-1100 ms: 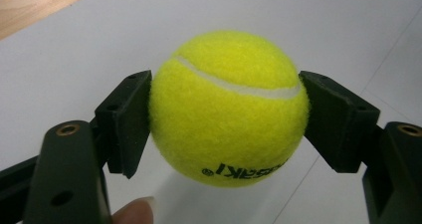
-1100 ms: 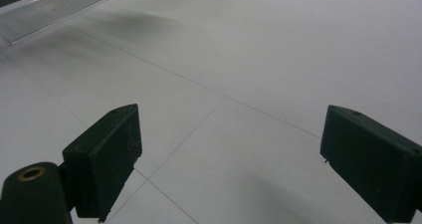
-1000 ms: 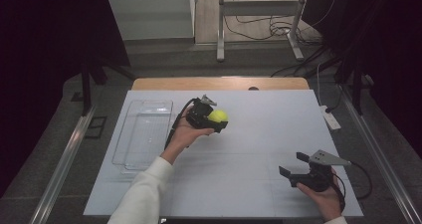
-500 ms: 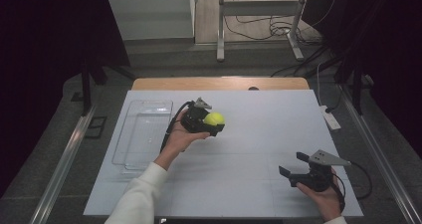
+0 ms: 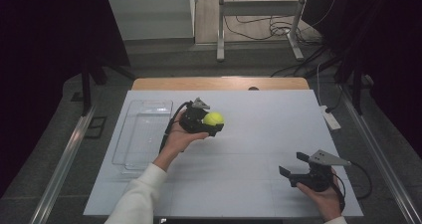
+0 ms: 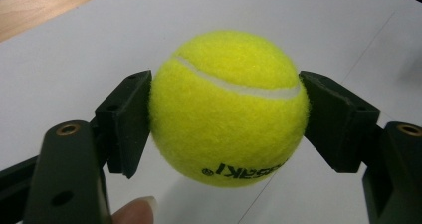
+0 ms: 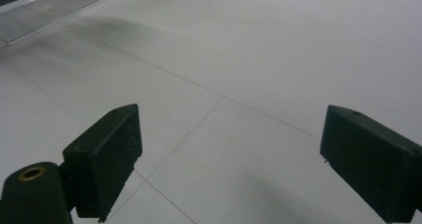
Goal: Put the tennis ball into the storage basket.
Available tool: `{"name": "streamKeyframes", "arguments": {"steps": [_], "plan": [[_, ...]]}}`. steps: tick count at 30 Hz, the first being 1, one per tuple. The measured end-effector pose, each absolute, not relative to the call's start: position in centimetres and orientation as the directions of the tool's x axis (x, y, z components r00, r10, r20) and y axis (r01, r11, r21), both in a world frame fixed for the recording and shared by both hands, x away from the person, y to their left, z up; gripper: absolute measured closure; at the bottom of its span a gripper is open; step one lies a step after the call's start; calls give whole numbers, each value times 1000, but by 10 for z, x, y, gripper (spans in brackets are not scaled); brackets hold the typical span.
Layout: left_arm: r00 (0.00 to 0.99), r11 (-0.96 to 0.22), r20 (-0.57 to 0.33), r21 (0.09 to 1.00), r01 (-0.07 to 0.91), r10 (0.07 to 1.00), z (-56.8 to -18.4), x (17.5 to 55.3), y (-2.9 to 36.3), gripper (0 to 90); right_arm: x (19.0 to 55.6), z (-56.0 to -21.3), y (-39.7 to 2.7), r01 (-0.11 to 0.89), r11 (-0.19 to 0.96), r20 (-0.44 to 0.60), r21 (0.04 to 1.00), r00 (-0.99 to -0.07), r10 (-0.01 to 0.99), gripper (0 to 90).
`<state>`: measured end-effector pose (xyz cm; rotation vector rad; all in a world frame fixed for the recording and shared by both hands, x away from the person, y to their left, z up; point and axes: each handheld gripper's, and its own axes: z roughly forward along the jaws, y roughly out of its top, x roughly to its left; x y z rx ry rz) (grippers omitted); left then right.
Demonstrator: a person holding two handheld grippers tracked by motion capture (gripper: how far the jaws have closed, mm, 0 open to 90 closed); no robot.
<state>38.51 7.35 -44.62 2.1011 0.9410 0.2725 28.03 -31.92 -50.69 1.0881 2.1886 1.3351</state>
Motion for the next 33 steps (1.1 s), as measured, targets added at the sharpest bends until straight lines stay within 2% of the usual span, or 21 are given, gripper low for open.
{"name": "streamKeyframes", "arguments": {"steps": [33], "plan": [[695,-359,-123,785,505,708,-438,363,95,267,280,-508,-318,430,261,88,864,-640,763,99]]}}
